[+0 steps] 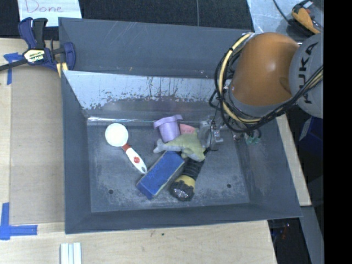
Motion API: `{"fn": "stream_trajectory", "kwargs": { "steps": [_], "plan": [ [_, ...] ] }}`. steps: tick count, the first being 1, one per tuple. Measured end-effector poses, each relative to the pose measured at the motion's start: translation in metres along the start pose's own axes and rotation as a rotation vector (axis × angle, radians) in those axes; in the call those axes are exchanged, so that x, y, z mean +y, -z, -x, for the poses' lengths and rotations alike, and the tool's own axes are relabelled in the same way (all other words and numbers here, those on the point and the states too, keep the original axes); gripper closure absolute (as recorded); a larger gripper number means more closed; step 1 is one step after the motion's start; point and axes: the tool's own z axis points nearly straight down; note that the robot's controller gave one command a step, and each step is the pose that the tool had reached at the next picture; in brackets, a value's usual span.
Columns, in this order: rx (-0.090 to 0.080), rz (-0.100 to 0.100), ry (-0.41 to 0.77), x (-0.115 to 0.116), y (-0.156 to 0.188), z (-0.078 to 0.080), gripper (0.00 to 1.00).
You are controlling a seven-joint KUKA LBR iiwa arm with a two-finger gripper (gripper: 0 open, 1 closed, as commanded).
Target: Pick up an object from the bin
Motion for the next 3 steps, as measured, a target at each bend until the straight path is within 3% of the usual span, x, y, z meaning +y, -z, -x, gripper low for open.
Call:
{"fn": "stream_trajectory", "kwargs": {
  "steps": [1,2,3],
  "plan": [
    [-0.003,0.0,-0.005,0.015,-0.029,0.01,1.0],
    [-0.004,-0.001,-0.036,0.022,-0.051,0.005,0.0],
    [-0.005,-0.001,-0.036,0.022,-0.051,0.006,0.0]
  ]
}}
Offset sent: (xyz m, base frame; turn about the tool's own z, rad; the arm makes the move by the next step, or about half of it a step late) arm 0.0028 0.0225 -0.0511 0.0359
